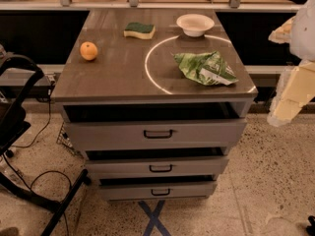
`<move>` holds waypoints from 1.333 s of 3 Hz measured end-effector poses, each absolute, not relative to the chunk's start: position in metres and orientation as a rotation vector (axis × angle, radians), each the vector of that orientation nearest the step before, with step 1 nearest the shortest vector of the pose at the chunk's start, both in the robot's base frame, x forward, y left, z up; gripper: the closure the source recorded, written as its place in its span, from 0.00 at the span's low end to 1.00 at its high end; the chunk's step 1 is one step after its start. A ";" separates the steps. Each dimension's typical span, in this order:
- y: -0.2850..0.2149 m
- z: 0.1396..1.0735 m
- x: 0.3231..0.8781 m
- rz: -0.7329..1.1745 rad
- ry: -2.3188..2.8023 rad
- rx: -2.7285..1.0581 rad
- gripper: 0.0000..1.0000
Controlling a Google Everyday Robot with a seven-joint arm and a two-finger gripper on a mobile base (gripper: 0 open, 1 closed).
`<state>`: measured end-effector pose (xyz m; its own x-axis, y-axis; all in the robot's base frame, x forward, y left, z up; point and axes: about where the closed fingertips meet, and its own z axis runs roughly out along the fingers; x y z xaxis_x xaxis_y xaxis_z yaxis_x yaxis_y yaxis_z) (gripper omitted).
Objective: Move paper bowl near orange
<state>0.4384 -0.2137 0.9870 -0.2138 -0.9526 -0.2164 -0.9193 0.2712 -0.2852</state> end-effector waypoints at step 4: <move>-0.238 1.032 0.574 -0.686 1.984 -1.508 0.00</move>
Offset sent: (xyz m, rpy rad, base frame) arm 0.0385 -0.0099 0.0275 -0.0991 -0.1927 -0.0981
